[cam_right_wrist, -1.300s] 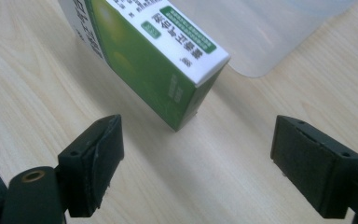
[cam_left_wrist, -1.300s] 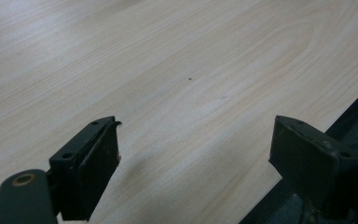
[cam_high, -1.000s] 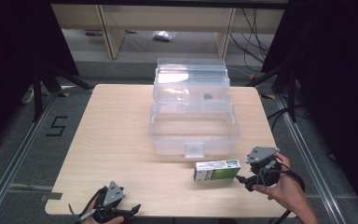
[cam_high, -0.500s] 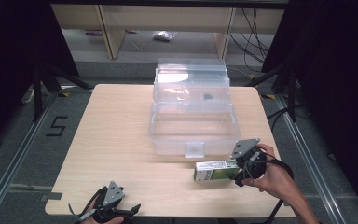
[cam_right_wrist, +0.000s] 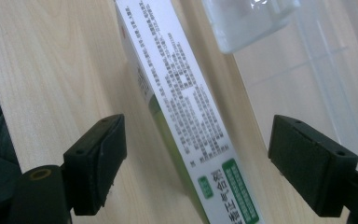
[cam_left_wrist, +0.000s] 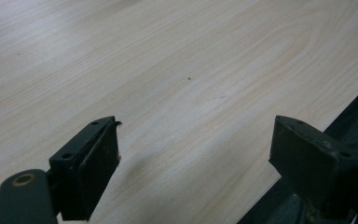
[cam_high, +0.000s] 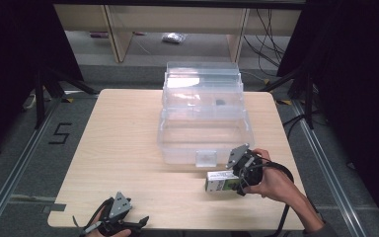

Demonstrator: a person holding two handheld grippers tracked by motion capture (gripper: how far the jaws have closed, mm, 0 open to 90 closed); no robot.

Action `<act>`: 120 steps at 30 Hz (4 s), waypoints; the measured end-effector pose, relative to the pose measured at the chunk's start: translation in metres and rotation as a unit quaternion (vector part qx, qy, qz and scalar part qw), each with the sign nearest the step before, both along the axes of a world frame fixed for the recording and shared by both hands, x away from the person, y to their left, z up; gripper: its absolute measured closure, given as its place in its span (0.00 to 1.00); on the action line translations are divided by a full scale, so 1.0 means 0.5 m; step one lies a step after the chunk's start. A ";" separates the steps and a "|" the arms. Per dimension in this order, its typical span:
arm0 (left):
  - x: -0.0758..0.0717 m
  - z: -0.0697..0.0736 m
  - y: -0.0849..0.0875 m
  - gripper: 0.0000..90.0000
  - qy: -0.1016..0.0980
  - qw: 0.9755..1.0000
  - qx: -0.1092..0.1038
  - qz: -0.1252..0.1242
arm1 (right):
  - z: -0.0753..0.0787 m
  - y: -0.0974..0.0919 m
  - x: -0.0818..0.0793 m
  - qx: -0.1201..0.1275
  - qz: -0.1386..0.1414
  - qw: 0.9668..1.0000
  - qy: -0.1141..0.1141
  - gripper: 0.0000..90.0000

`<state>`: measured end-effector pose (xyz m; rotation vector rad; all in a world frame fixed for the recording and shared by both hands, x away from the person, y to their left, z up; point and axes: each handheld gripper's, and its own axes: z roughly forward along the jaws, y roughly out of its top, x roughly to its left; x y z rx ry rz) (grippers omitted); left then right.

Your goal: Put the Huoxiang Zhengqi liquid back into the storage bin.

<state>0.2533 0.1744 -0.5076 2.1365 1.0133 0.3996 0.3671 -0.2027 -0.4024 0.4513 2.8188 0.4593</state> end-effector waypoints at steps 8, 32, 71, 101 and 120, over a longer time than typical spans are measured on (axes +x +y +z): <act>0.000 0.000 0.000 0.17 0.000 1.000 0.000 0.002 | -0.023 0.018 0.027 -0.011 0.026 0.999 0.037 0.25; 0.001 0.000 0.000 0.17 0.000 1.000 0.000 0.000 | -0.063 0.042 0.055 -0.076 0.044 0.994 0.072 0.46; 0.001 0.000 0.000 0.17 -0.001 1.000 0.001 0.000 | 0.022 0.043 0.046 -0.105 0.083 0.986 0.097 0.72; 0.001 0.000 0.002 0.17 0.002 1.000 0.000 0.004 | 0.160 0.072 0.073 -0.062 0.105 0.989 0.081 0.72; 0.000 0.000 0.001 0.17 0.002 1.000 0.000 0.003 | 0.229 0.079 0.152 -0.067 0.103 0.991 0.056 0.72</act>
